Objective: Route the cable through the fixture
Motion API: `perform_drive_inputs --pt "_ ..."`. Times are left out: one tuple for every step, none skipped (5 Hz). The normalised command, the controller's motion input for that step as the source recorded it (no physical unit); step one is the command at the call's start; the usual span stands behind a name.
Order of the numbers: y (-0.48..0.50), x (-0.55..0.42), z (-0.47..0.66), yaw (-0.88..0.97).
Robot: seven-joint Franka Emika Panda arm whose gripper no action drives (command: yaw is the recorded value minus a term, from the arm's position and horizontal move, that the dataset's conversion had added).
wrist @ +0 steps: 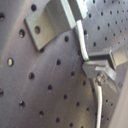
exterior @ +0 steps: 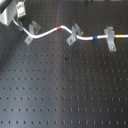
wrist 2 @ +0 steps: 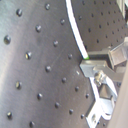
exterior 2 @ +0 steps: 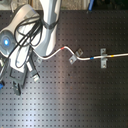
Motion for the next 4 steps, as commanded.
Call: perform_drive_inputs --pt "-0.132 0.083 -0.25 0.00" --pt "-0.115 0.037 -0.10 0.00" --pt "-0.086 0.020 -0.16 0.00" --pt "-0.060 0.063 -0.26 0.00"
